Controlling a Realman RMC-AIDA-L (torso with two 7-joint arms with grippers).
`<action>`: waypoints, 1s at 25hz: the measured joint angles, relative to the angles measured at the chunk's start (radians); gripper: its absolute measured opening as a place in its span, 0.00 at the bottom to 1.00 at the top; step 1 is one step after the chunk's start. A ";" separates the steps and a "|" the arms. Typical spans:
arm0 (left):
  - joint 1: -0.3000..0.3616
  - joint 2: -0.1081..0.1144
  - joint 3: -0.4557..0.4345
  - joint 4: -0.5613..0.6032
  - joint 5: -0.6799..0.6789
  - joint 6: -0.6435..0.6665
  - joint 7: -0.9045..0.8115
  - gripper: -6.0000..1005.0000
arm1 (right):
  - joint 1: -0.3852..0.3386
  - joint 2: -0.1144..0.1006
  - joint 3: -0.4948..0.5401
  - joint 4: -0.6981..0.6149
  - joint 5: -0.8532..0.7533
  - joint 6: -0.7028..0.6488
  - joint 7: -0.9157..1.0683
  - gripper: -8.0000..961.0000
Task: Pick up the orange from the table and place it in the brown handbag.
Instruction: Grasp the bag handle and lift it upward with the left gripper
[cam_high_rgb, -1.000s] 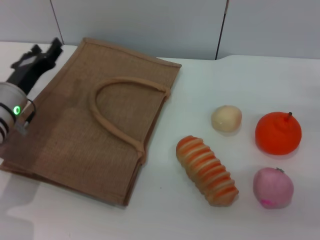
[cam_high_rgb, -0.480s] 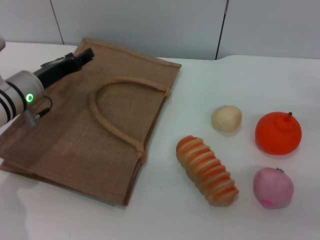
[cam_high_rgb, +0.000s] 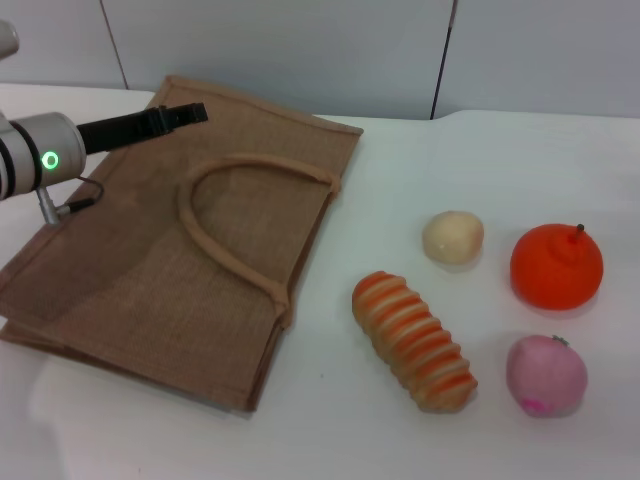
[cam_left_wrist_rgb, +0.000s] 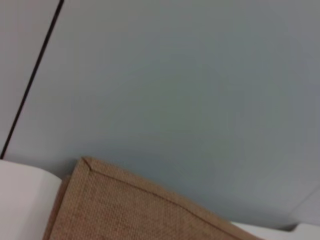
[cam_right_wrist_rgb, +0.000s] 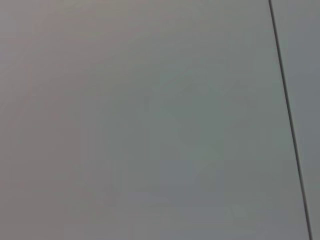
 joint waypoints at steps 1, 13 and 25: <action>-0.001 -0.002 0.000 0.024 0.032 -0.013 -0.038 0.66 | 0.000 0.000 0.000 0.000 0.000 0.001 0.000 0.73; -0.086 0.004 0.002 0.137 0.454 -0.108 -0.329 0.66 | 0.002 -0.001 0.001 0.000 0.008 0.012 -0.005 0.73; -0.103 0.007 0.002 0.138 0.537 -0.134 -0.383 0.54 | 0.003 -0.001 0.005 -0.004 0.008 0.014 -0.003 0.73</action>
